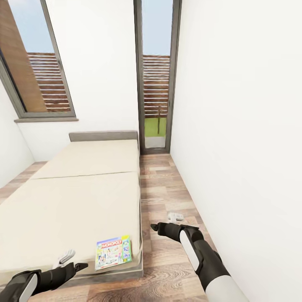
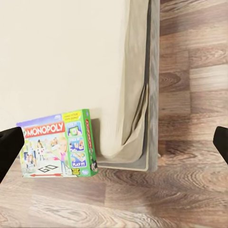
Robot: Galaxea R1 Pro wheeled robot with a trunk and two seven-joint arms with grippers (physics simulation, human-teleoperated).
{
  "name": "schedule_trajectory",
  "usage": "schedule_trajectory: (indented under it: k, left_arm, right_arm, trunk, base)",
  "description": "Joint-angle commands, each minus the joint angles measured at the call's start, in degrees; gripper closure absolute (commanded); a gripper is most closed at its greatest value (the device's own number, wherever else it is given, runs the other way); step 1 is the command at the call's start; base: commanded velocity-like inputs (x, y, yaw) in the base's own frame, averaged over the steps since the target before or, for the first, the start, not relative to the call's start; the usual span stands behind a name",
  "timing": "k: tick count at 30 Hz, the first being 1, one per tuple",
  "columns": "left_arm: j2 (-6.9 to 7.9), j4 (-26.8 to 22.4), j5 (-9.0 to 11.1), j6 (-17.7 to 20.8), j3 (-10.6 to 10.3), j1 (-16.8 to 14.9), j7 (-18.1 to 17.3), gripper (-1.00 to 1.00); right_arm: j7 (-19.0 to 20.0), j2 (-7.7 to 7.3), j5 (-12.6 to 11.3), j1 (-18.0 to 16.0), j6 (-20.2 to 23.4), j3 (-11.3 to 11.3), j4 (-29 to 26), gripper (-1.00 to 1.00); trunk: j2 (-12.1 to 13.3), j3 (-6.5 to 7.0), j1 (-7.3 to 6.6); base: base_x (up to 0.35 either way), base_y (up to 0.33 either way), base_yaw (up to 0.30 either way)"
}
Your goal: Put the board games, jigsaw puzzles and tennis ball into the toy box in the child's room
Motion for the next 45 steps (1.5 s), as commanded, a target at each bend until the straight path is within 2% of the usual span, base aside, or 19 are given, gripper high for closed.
schedule_trajectory:
  k: [1, 31, 45]
  left_arm:
    - [-0.03, 0.0, 0.2, 0.3, 0.2, 0.0, -0.1, -1.0]
    - [-0.75, 0.0, 0.1, -0.6, 0.0, 0.0, -0.2, -1.0]
    - [-1.33, 0.0, 0.0, -1.4, -0.3, 0.0, -2.1, -1.0]
  right_arm:
    - [0.1, 0.0, 0.0, 0.0, 0.3, 0.0, -0.1, -1.0]
    - [0.1, 0.0, -0.1, 0.0, 0.2, 0.0, -0.1, -1.0]
    - [0.1, 0.06, 0.2, 0.0, 0.2, 0.0, -0.1, -1.0]
  trunk:
    - [-0.4, -0.24, 0.22]
    - [-12.5, -5.63, 6.81]
    - [-18.1, -8.14, 9.89]
  base:
    - [0.0, 0.0, 0.0]
    - [0.0, 0.0, 0.0]
    - [0.0, 0.0, 0.0]
